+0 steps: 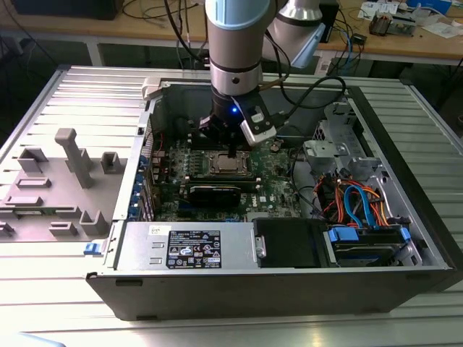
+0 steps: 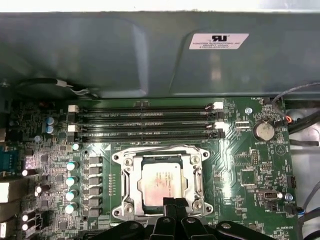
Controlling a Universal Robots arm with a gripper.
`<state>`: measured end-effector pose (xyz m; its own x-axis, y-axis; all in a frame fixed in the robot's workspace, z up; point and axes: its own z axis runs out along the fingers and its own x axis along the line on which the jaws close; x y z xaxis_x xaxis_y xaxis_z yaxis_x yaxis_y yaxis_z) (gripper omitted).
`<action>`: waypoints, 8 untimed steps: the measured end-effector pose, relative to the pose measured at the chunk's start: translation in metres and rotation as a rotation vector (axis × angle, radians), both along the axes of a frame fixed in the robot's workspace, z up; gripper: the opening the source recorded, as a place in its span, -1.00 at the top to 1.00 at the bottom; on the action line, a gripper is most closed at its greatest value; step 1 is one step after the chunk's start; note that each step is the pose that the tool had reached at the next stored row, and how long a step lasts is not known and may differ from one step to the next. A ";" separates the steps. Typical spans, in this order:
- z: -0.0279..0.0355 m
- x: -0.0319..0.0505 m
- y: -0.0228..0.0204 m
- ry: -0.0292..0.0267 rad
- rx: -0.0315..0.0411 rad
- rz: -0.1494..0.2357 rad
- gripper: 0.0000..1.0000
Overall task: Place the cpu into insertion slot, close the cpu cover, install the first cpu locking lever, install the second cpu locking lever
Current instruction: 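Install the second cpu locking lever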
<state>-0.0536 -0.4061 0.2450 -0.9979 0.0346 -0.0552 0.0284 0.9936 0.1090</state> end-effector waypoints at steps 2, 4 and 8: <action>-0.0001 0.0001 0.0025 -0.0001 -0.0040 0.009 0.79; -0.0002 0.0000 0.0028 0.0005 -0.0179 0.019 0.79; -0.0003 0.0000 0.0031 0.0008 -0.0269 0.021 0.79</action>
